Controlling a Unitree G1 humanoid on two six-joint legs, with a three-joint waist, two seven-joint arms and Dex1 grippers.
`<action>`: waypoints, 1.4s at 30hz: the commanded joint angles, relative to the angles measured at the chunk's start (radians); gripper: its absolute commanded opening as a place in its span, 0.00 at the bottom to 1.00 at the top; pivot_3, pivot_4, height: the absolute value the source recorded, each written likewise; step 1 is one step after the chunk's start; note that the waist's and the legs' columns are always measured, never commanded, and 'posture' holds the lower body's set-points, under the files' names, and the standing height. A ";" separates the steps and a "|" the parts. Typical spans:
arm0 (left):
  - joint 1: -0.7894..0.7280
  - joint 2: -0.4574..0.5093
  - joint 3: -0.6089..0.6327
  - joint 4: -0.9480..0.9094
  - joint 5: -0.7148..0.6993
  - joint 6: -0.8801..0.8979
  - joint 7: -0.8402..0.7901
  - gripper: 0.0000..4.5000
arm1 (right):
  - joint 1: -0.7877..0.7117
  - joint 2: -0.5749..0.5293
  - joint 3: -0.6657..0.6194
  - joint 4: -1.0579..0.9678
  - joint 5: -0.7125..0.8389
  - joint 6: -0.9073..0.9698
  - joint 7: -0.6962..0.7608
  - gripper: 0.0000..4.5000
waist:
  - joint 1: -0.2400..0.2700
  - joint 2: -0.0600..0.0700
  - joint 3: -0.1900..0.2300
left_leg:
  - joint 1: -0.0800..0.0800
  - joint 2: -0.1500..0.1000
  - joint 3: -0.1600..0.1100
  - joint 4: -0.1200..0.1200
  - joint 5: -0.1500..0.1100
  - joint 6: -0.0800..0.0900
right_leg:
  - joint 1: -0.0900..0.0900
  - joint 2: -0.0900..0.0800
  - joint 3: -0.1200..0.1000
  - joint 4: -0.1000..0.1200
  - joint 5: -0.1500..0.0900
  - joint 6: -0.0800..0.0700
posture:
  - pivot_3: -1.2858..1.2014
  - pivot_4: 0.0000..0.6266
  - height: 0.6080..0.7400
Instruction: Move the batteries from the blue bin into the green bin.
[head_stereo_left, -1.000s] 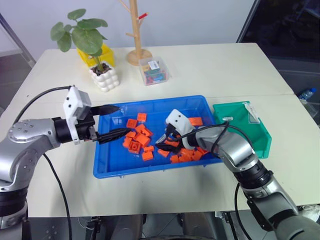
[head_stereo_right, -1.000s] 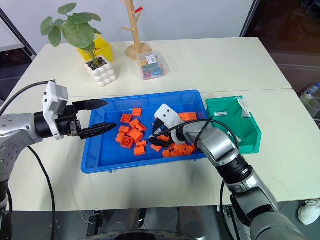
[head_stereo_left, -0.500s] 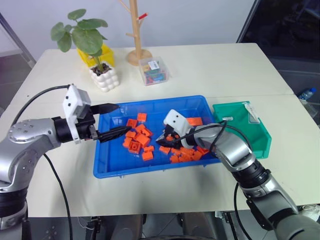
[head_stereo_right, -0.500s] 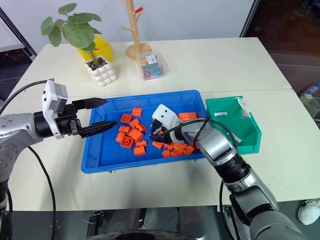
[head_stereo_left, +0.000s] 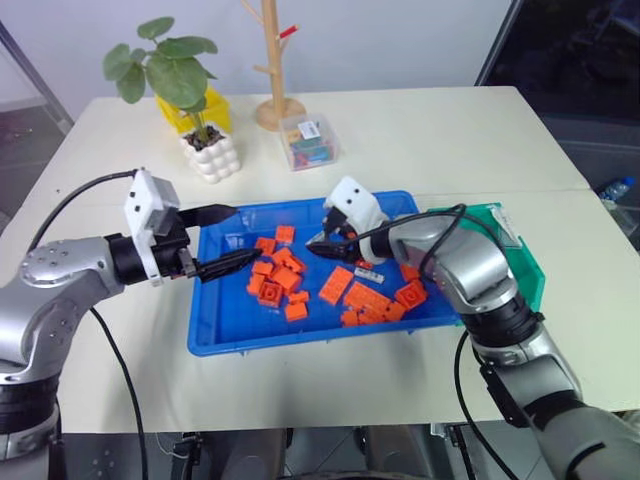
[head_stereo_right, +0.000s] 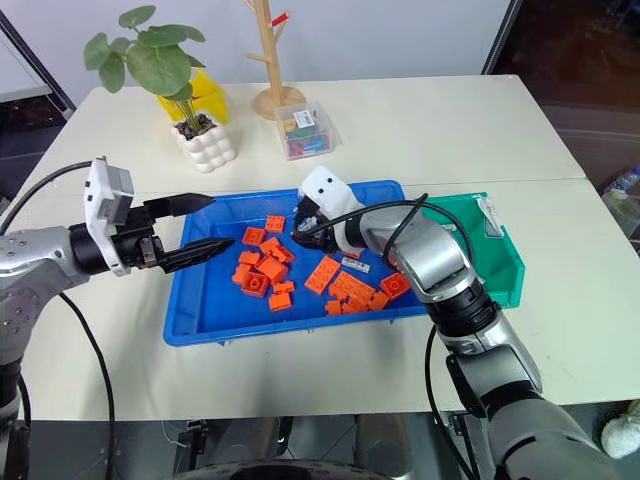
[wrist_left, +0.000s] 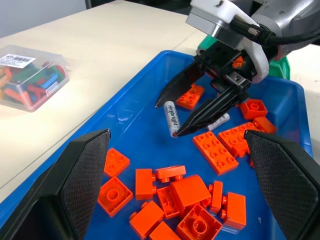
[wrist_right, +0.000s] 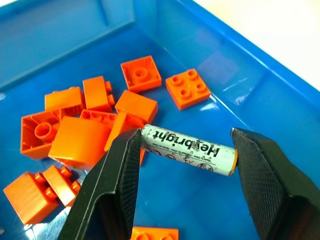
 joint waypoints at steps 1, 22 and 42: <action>-0.023 0.000 -0.008 0.002 -0.010 -0.025 -0.035 1.00 | -0.018 -0.128 -0.117 -0.080 0.015 0.039 0.028 0.49 | 0.005 0.000 0.000 | -0.001 0.000 0.000 0.000 0.000 0.000 | 0.000 0.000 0.000 0.000 0.000 0.000 | 0.52 0.24 1.00; -0.430 -0.287 -0.296 0.508 0.177 -0.226 -0.261 1.00 | 0.251 -0.563 -0.475 -0.320 0.090 0.259 0.018 0.49 | 0.005 0.000 0.000 | -0.002 -0.001 0.002 0.002 0.000 0.000 | 0.000 -0.001 0.000 -0.001 0.000 0.000 | 0.52 0.24 1.00; -0.390 -0.257 -0.260 0.442 0.175 -0.194 -0.263 1.00 | 0.151 -0.471 -0.481 -0.270 0.174 0.205 -0.004 0.99 | -0.007 0.000 0.000 | -0.001 0.000 0.002 0.002 0.000 0.000 | 0.000 -0.001 0.000 0.000 0.000 0.000 | 0.52 0.24 1.00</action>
